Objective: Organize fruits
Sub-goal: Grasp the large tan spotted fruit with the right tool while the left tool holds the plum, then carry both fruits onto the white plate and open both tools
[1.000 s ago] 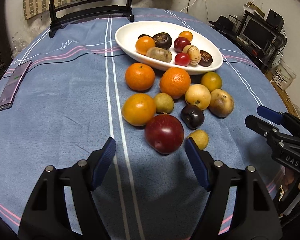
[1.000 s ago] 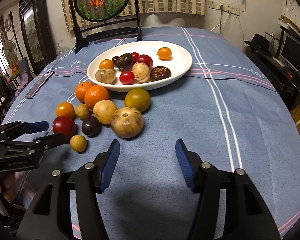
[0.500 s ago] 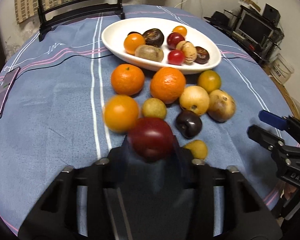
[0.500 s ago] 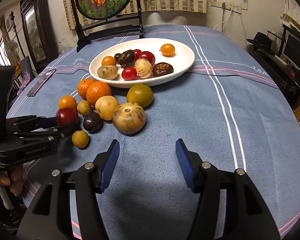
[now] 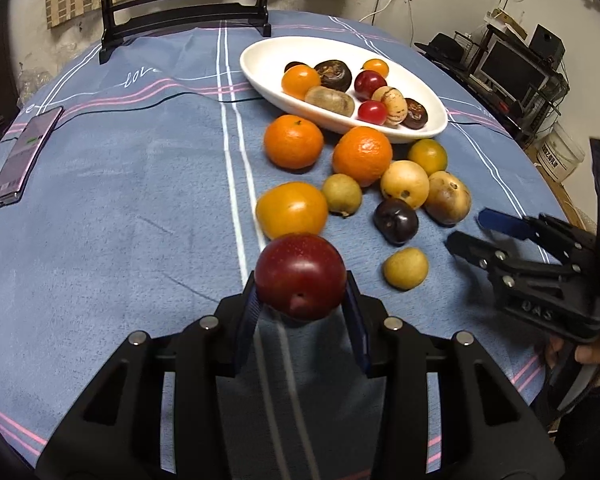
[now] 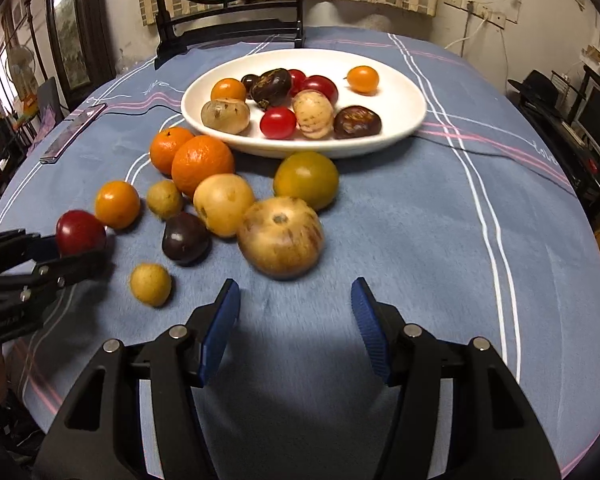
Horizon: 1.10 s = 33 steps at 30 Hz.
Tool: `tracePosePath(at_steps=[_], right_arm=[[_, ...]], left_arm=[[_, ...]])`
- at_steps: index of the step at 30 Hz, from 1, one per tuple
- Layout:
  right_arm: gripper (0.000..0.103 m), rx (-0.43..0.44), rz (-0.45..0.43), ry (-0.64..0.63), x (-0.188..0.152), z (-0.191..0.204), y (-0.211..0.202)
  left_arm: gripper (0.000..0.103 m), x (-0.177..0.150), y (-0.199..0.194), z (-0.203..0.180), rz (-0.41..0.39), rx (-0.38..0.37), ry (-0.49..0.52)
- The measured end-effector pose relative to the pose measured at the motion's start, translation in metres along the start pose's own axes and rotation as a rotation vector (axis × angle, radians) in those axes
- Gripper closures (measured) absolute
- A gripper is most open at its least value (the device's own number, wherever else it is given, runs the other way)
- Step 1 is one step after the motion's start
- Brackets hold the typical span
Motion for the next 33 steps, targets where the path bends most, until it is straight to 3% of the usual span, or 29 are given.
tracePosePath(at_steps=[8,12,33], right_arm=[[0.044,0.017,0.014,0.048,0.021,-0.002,0.022],[0.058,0.055,-0.006,0.058,0.021,-0.003,0.017],[0.059,0.051,-0.107,0.096,0.003,-0.026,-0.037]], left_arm=[[0.063,0.0,0.004,0.001,0.01,-0.015,-0.002],[0.063,0.001,0.004,0.002,0.01,-0.014,-0.003],[0.063,0.008,-0.021,-0.016,-0.025,-0.033,0.018]])
Point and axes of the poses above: each gripper's, at about its wrist camera, not at the fingertips, and y roughly the way its jaws point, z to its left, x to its top, the point moved 7 cm from there along y, roughly the way its jaws point, and after that the axes turned 1 degree about x, right-handed, at the moved point
